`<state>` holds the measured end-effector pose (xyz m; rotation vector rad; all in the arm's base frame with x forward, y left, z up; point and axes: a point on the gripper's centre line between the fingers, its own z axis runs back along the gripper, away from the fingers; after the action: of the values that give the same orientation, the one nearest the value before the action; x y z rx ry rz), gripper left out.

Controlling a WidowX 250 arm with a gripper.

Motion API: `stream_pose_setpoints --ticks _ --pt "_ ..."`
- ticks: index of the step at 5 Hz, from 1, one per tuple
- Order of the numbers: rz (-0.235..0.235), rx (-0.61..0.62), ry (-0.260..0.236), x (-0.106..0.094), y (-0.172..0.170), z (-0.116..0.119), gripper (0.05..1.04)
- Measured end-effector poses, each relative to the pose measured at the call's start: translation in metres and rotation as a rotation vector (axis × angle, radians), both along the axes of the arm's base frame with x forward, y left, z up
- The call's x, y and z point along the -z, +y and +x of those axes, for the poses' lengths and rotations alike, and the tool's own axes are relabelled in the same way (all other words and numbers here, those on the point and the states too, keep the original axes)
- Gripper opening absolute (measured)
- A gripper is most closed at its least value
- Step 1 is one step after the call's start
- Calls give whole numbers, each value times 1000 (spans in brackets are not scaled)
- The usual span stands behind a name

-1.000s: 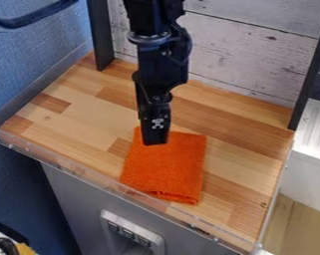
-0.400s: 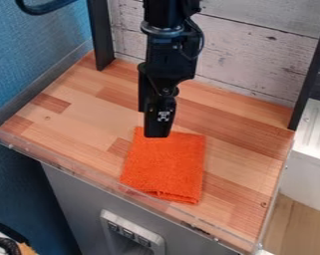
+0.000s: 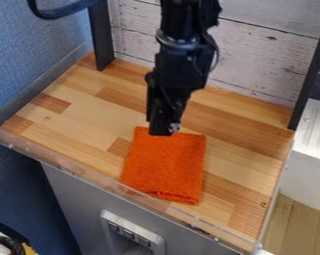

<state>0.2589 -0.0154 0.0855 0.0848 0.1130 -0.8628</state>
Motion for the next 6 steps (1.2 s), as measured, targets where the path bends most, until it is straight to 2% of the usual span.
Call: stream_pose_setpoints --ticks 1,2,3,4,5,6 --pt "36 -8 -56 12 -5 4 157" --pt "49 -16 -116 30 -6 7 65" --pt "24 -9 -185 43 -9 13 59" --pt "-37 -6 -230 54 -9 18 59" --pt "-120 0 -260 62 -9 25 59" --pt "-197 -7 -250 71 -10 27 59"
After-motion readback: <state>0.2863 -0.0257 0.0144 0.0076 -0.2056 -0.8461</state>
